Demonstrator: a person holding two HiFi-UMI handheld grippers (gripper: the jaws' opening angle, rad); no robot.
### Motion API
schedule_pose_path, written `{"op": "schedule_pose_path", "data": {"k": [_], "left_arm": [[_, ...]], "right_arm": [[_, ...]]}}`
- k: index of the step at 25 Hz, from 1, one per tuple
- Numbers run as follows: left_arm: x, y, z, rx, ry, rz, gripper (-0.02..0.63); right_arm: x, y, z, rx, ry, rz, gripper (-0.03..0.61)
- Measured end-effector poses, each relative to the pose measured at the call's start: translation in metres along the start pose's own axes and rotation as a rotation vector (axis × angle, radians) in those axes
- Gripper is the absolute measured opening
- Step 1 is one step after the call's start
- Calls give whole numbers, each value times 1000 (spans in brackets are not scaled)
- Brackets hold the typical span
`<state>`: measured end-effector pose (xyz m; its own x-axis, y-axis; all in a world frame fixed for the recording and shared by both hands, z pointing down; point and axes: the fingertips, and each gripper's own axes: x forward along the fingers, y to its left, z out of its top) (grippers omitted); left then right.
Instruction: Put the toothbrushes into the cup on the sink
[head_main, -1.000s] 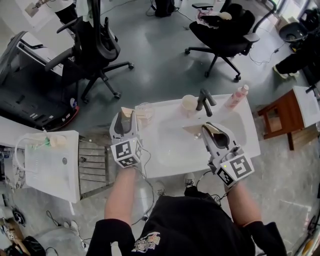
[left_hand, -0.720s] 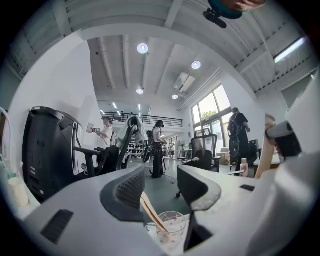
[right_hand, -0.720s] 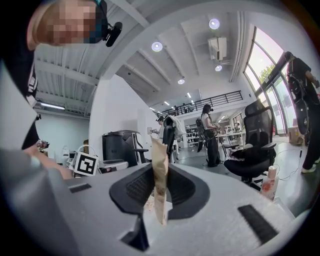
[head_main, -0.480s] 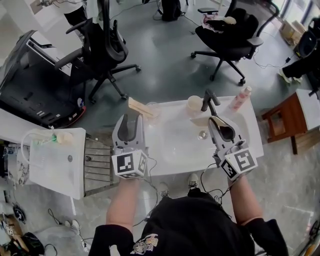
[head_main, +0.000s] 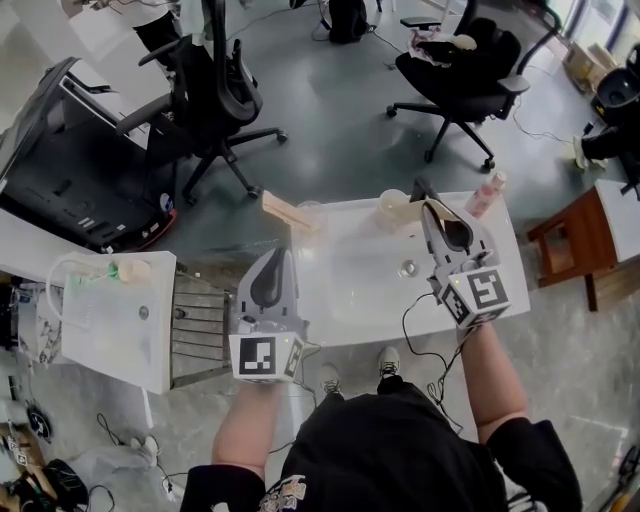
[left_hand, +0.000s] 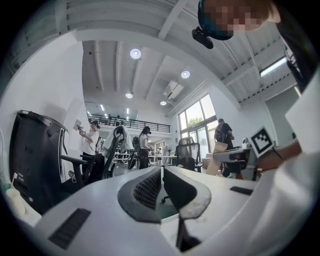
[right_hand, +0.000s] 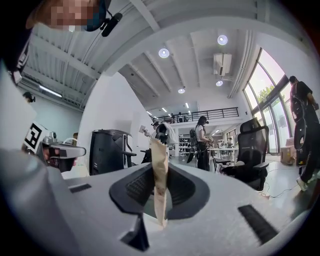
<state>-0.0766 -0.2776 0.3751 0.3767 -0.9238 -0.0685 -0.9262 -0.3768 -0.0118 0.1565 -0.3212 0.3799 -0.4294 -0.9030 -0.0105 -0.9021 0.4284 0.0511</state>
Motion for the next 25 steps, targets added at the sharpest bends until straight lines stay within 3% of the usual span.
{"op": "schedule_pose_path", "data": {"k": [11, 16, 25], "left_arm": [[-24, -29, -23, -16, 70, -50, 11], [-36, -25, -43, -28, 138, -26, 11], [-47, -1, -51, -29, 159, 27, 11]], "right_arm": [[47, -18, -66, -107, 94, -33, 69], [69, -28, -110, -48, 164, -44, 69], [94, -32, -167, -18, 294, -90, 75]]}}
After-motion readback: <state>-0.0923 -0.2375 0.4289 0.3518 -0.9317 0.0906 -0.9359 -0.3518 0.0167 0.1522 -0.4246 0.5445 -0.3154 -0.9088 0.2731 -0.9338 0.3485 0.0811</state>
